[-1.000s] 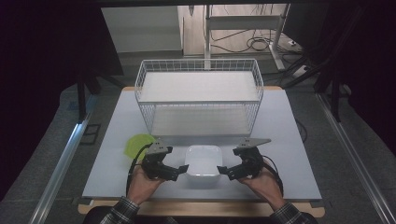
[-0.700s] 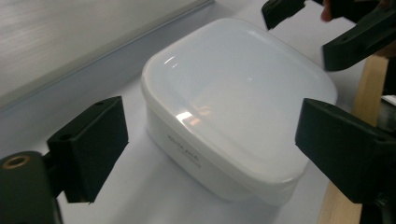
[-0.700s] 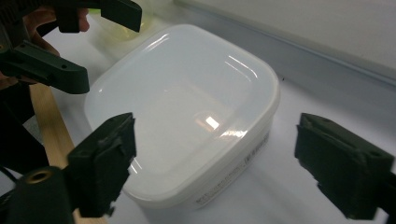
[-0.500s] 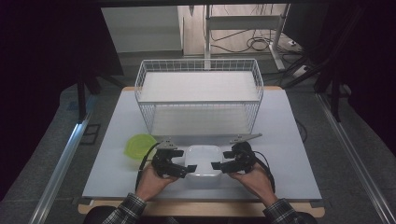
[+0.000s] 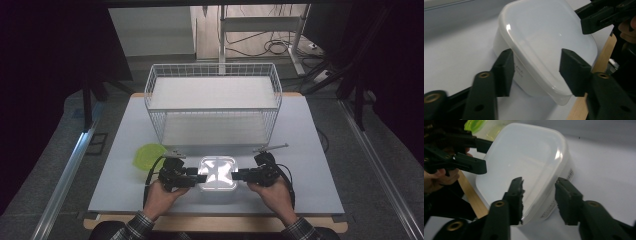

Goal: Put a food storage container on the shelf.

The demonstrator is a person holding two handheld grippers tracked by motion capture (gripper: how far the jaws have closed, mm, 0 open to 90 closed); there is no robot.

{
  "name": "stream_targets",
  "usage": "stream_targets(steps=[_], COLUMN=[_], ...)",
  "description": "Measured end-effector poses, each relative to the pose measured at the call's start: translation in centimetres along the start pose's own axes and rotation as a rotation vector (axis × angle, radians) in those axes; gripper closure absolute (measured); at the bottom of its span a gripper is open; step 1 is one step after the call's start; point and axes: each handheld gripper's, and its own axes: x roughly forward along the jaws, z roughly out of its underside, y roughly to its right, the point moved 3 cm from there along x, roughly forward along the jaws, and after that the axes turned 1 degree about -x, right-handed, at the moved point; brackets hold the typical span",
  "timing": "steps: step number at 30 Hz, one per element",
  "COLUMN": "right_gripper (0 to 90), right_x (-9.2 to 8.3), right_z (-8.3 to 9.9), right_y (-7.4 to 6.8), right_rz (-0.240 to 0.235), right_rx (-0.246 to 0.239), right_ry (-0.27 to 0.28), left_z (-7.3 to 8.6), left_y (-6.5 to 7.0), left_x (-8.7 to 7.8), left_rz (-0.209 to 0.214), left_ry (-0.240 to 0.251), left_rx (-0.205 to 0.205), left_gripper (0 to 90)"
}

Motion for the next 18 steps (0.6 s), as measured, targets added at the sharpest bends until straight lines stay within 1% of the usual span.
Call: stream_targets(steps=[3,5,7,8,11,12,13,14,16,18], right_gripper=[67.9,71.0,73.7,74.6,78.2,78.3,78.3,78.3,78.4,78.4], right_x=[-0.4,-0.5,-0.7,-0.8,-1.0,-1.0,-0.9,-0.9,-0.8,-0.7], right_z=[0.3,0.4,0.3,0.3,0.3,0.3,0.4,0.4,0.4,0.4], right_y=[-0.3,-0.5,-0.6,-0.7,-1.0,-1.1,-1.3,-1.5,-1.7,-1.8], right_rz=[0.001,0.011,0.016,0.023,0.055,0.074,0.094,0.1,0.119,0.127], right_rx=[0.024,0.027,0.026,0.024,-0.006,-0.04,-0.056,-0.068,-0.095,-0.117], right_ry=[0.014,0.036,0.065,0.071,0.104,0.109,0.118,0.125,0.14,0.154], left_z=[0.2,0.4,0.6,0.7,0.7,0.7,0.7,0.8,0.8,0.8], left_y=[0.4,0.6,0.9,1.0,1.1,0.9,0.8,0.6,0.6,0.6], left_x=[-0.5,-0.8,-1.1,-1.1,-1.4,-1.3,-1.3,-1.3,-1.3,-1.3], left_rz=[-0.015,-0.024,-0.04,-0.045,-0.068,-0.063,-0.061,-0.06,-0.076,-0.087], left_ry=[0.01,0.039,0.061,0.072,0.103,0.106,0.111,0.117,0.124,0.129], left_rx=[-0.028,-0.044,-0.047,-0.049,-0.053,-0.065,-0.076,-0.079,-0.073,-0.066], left_gripper=[58.8,64.4,67.7,69.1,76.6,77.6,78.1,78.6,78.8,78.8])
